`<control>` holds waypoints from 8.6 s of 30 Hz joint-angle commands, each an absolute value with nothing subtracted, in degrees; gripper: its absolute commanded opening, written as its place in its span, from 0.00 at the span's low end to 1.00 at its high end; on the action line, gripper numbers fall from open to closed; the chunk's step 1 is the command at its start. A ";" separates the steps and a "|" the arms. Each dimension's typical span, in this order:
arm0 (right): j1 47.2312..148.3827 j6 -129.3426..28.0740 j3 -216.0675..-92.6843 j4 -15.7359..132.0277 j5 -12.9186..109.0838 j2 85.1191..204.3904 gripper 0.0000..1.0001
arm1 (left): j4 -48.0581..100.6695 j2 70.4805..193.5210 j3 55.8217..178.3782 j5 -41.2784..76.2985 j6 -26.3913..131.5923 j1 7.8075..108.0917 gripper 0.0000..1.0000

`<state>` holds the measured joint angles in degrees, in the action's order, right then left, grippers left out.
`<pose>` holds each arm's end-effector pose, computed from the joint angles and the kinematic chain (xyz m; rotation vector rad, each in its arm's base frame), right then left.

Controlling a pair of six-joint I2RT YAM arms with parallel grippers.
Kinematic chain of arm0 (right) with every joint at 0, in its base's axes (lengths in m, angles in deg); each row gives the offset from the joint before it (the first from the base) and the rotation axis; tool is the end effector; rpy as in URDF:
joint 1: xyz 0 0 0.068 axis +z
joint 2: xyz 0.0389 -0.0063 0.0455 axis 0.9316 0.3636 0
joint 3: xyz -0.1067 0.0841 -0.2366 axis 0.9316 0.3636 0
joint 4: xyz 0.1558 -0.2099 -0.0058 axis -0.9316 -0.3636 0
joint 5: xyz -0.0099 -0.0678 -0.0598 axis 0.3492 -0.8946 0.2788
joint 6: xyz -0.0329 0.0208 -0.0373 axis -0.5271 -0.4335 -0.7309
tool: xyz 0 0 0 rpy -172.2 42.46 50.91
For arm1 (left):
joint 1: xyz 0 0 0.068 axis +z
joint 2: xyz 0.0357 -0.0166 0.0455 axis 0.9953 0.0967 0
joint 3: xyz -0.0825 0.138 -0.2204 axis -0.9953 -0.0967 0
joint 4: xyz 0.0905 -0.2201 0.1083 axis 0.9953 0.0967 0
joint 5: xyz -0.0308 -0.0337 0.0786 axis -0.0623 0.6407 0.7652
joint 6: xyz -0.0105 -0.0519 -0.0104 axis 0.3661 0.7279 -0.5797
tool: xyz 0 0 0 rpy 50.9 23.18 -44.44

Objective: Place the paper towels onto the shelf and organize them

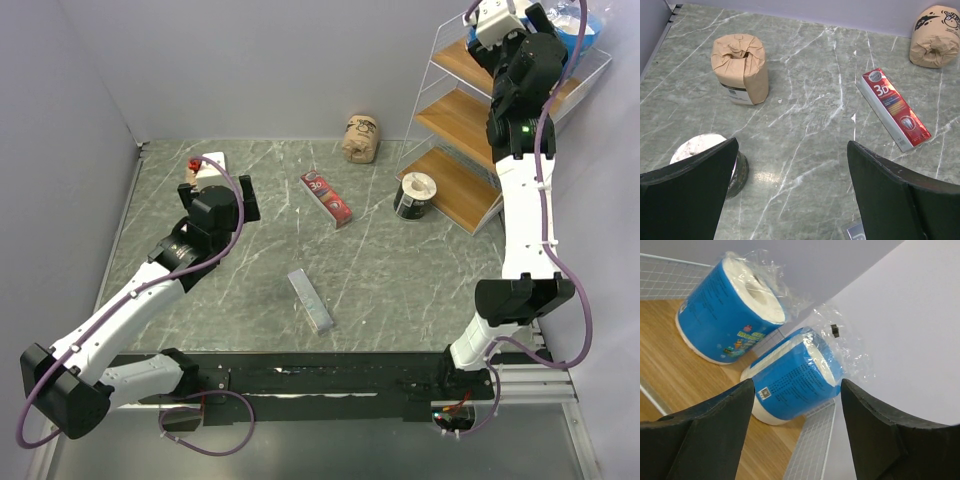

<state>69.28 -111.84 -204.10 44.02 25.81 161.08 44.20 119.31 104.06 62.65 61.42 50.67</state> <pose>0.3481 -0.0053 0.5680 -0.4436 1.3418 -0.9562 0.2146 -0.1178 0.3586 -0.2114 1.8274 -0.0461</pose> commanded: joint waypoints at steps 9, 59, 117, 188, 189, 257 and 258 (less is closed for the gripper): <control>89.40 -113.35 -180.81 55.02 5.57 144.91 0.91 | 42.82 117.68 105.32 62.07 61.15 50.70 0.96; 88.81 -76.71 -184.48 37.94 16.01 181.63 0.74 | 41.51 115.83 104.61 61.02 60.80 50.79 0.96; 81.25 -69.31 -168.04 38.17 24.01 175.56 0.77 | 42.12 115.04 105.05 60.49 60.62 51.05 0.96; 75.54 -102.71 -179.21 36.68 13.11 154.73 0.48 | 41.07 111.00 103.99 62.25 60.62 51.58 0.96; 75.36 -103.06 -179.03 37.20 13.02 154.82 0.49 | 41.07 111.09 104.08 62.25 60.71 51.58 0.96; 73.16 -107.47 -175.86 48.56 5.54 161.68 0.38 | 40.71 110.47 103.73 61.98 61.06 51.58 0.96; 73.77 -106.50 -176.03 47.68 6.33 161.06 0.38 | 40.71 110.38 103.73 61.98 61.06 51.58 0.96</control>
